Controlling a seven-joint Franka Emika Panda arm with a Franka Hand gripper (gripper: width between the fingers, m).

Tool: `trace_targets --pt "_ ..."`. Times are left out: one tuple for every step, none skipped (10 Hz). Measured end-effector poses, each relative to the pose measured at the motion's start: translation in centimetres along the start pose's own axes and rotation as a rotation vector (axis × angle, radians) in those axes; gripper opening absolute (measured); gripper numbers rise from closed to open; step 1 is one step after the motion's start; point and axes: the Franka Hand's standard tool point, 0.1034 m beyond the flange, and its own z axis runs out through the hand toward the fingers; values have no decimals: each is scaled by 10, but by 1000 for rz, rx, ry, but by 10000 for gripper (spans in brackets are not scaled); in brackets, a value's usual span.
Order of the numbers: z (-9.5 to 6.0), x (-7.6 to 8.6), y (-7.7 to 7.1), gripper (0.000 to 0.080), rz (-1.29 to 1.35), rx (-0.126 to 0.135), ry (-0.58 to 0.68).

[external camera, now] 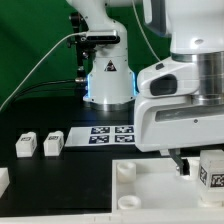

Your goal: Assemble one leg

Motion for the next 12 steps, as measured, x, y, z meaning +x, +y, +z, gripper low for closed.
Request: trace_targets --pt "1 0 2 649 -106 -8 -1" --pt "1 0 2 620 -107 -8 -1" --pt "1 0 2 620 -106 -8 -1" --pt "1 0 2 442 -91 -7 -1" --pt "1 0 1 289 5 -2 -1" --pt "1 0 1 289 87 0 0" --pt "1 0 1 290 201 2 0" --pt "1 0 2 291 326 6 -1" --pt "0 0 3 291 515 23 -4" --pt "1 0 3 291 710 34 -8" --pt "2 0 4 291 966 43 -11" --pt "2 1 4 291 1148 57 -19"
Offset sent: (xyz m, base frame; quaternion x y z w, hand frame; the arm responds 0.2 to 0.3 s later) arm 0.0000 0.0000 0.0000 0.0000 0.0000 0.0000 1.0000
